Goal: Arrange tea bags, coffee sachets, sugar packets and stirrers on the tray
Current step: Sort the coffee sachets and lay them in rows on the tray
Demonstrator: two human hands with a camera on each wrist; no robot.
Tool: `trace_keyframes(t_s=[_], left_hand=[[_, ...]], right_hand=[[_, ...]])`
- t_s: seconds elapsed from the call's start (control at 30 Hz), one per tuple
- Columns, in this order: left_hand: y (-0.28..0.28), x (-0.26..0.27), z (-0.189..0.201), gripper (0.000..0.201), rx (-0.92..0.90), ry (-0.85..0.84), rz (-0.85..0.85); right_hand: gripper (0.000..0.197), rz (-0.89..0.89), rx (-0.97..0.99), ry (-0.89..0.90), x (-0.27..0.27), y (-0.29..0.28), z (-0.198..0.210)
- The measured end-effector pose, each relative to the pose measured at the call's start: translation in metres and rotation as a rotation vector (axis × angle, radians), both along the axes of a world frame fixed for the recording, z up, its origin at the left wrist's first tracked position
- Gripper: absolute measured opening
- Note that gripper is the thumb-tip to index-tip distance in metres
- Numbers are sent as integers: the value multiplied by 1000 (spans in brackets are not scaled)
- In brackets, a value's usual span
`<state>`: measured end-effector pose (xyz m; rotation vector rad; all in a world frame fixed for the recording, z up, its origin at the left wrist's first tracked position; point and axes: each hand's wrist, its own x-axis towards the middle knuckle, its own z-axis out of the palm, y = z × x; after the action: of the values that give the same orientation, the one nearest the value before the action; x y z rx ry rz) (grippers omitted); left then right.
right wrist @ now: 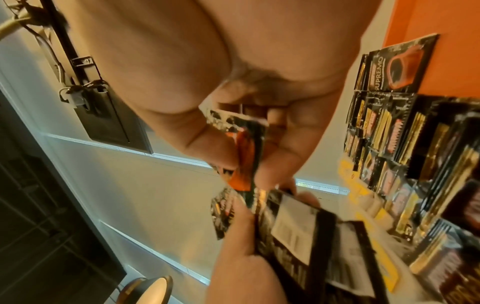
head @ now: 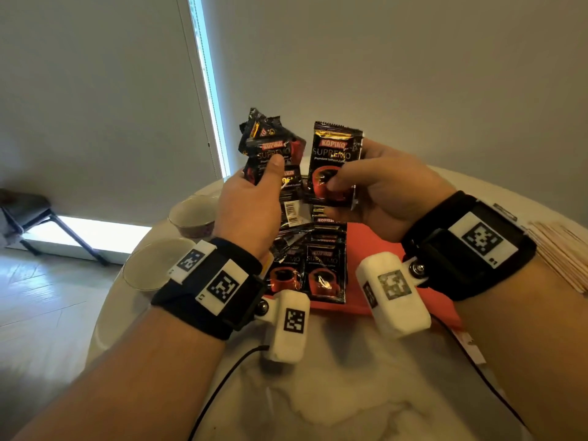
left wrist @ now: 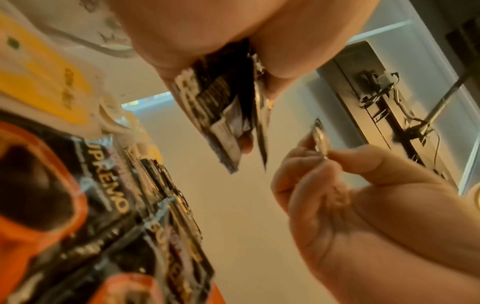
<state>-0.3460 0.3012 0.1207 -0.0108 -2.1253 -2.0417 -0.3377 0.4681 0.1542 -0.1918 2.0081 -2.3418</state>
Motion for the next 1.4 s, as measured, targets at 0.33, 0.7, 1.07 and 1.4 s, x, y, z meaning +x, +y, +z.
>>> trace_keyframes(t_s=[0.33,0.7,1.07,1.4], left_hand=[[3,-7,-8,34,226,70,-282],[2,-8,-9,38,279,14,-377],[0,-15,-12,45,375,-18,-297],[-3,-19,-10,38,353,-16,-175]], right_hand=[[32,-119,104,-100,-6,-3,-8],[38,-217,47,-61,-12,7,-6],[30,-6,242,-104,-4,13,-2],[13,-432,113,-120,-40,67,-11]])
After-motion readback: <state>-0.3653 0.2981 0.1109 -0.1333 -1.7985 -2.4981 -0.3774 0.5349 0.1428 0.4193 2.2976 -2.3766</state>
